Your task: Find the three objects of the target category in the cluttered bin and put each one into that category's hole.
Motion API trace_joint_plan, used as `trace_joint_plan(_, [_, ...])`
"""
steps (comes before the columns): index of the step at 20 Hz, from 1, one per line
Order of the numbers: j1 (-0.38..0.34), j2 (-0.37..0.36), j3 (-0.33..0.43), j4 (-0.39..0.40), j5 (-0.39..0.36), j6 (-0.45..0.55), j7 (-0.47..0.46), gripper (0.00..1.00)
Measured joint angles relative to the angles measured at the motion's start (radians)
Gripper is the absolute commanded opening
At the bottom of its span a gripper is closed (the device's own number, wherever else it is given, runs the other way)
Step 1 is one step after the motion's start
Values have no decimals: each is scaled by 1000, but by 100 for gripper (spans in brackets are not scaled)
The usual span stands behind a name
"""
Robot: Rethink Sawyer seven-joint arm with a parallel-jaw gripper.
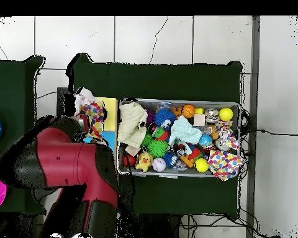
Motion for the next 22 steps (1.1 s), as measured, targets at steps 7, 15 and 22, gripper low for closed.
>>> trace_joint_plan(7, [-5, 3, 4, -33, 1, 7, 0, 0])
trace_joint_plan(15, [-73, -9, 63, 18, 0, -123, 0, 0])
trace_joint_plan(22, [-175, -3, 144, 110, -38, -391, 0, 0])
